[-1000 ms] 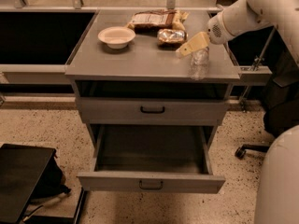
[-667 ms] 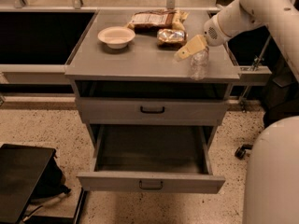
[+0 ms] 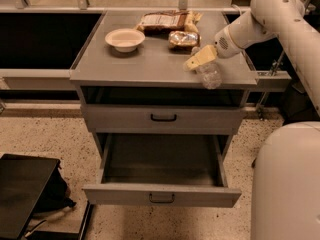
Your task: Place water bottle into middle drawer
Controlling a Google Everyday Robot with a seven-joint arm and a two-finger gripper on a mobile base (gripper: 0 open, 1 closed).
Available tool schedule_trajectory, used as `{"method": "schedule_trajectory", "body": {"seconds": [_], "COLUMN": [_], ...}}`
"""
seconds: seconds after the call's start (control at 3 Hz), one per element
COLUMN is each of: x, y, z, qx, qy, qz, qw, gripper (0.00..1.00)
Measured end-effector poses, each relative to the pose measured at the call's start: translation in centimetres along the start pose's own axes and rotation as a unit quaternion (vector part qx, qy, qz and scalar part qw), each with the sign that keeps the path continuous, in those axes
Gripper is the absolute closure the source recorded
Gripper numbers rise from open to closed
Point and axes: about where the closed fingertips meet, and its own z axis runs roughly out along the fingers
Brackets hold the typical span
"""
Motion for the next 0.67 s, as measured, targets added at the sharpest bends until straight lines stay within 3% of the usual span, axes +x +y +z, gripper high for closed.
{"method": "schedule_trajectory", "body": {"seconds": [0.67], "x": [0.0], "y": [0.0], "z": [0.0], "qx": [0.0], "qy": [0.0], "qz": [0.0], "qw": [1.0], "gripper": [0.41]}}
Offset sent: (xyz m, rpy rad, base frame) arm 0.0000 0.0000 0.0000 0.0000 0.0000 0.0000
